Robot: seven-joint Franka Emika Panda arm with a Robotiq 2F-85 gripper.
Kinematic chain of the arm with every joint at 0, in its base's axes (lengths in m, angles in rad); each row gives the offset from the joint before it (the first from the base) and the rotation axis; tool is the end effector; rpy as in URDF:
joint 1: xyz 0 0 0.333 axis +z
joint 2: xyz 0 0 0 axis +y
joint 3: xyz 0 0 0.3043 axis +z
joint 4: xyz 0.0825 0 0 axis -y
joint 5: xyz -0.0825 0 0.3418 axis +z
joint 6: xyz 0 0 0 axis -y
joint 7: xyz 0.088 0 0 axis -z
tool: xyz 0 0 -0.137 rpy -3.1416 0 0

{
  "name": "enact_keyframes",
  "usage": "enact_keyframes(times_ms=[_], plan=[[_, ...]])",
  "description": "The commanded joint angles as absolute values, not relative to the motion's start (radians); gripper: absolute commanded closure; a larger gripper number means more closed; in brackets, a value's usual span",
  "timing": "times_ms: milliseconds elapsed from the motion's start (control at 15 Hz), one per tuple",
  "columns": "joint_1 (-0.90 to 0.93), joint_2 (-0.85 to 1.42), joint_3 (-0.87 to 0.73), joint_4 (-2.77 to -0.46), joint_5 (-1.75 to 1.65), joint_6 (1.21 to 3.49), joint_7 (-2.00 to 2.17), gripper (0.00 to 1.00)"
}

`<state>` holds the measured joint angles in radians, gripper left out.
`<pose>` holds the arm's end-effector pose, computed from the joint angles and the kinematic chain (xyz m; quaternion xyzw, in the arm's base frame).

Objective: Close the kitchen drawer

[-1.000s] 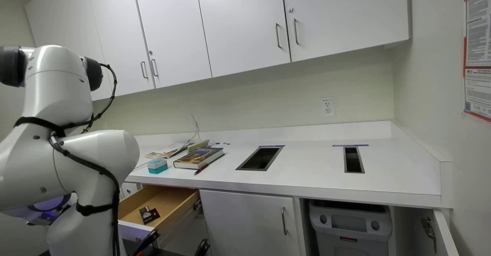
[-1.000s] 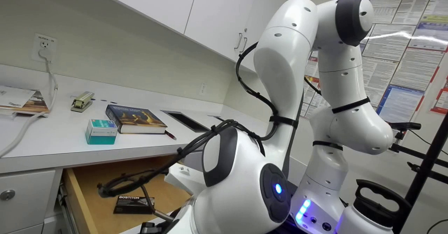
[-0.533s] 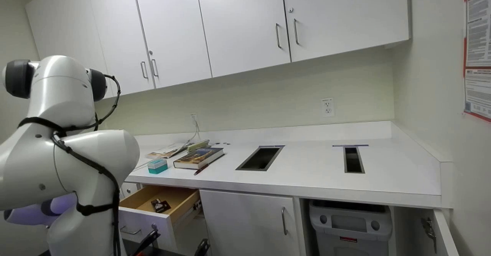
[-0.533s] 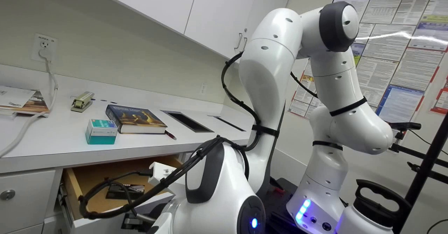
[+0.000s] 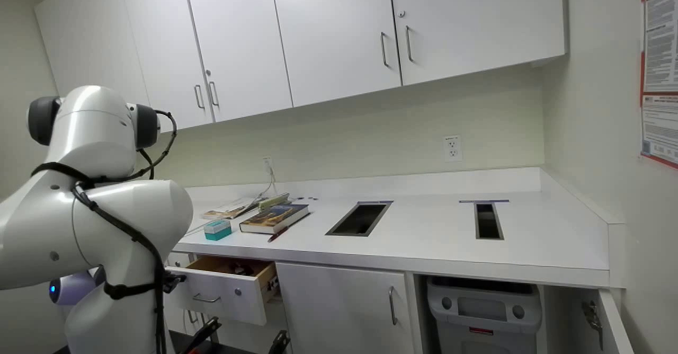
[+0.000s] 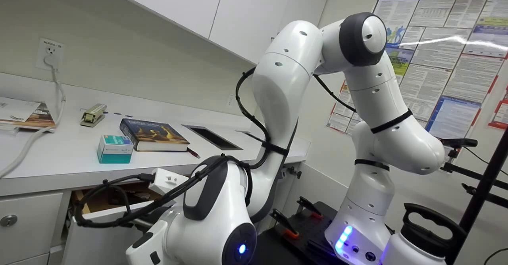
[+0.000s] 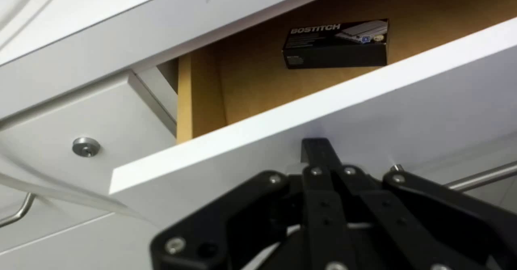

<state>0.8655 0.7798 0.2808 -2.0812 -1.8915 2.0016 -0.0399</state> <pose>0.2759 0.4376 0.0607 0.1655 0.8430 0.0813 0.5053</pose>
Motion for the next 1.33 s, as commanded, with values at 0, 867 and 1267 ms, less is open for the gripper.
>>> enact_keyframes(times_ms=[0,867,1267], plan=[[0.827,0.807,0.273,-2.033,-1.946,1.939,-0.077,1.0],[0.767,0.723,0.355,-2.072,-1.802,1.773,-0.212,1.0],[0.716,0.443,0.477,-2.212,-1.463,1.759,-0.433,1.0]])
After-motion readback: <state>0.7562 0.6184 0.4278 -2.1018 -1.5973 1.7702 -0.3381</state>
